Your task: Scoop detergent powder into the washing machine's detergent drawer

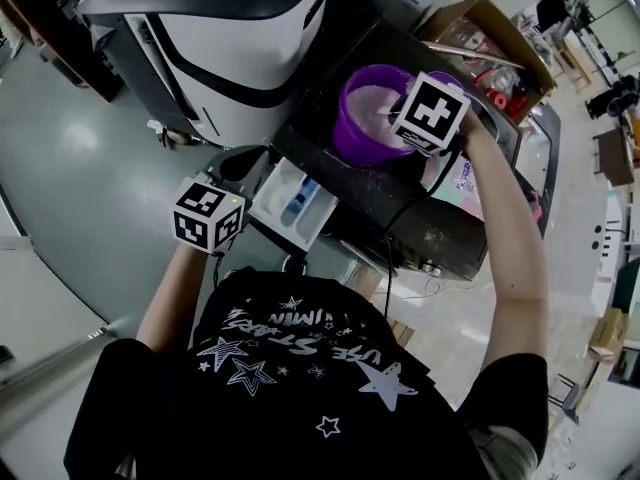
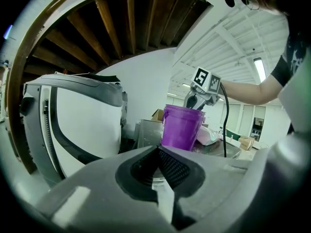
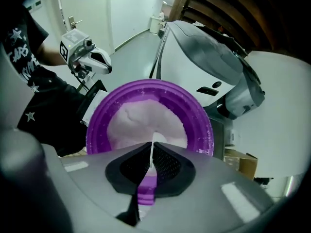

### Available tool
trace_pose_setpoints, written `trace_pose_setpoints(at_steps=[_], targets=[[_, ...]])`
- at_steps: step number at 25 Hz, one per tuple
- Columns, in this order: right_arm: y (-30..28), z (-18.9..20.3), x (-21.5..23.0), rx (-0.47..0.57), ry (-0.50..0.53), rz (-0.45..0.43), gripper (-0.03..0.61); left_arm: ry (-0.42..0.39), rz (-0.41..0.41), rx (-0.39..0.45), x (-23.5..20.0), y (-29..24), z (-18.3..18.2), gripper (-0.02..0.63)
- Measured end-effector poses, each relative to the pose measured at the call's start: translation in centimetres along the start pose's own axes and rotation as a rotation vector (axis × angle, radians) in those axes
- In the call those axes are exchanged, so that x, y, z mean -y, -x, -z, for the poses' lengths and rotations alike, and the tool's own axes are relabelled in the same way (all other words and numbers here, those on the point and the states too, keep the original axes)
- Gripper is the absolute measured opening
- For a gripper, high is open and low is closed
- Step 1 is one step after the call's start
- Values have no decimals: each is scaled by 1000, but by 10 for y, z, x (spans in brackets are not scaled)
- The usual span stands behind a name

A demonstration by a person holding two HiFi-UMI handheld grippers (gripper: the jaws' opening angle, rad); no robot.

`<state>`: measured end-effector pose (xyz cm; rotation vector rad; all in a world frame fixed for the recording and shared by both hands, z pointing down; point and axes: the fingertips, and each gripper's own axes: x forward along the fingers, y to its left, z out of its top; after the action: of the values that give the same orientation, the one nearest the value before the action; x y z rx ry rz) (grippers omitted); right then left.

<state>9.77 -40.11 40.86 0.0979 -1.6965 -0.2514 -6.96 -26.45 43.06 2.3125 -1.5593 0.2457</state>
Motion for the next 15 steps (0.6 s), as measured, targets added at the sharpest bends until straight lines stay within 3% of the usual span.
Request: trace_pose_setpoints(at_steps=[15], targets=[[0, -5, -20, -36, -174, -250, 37, -11, 37, -13, -3, 15, 5, 2]])
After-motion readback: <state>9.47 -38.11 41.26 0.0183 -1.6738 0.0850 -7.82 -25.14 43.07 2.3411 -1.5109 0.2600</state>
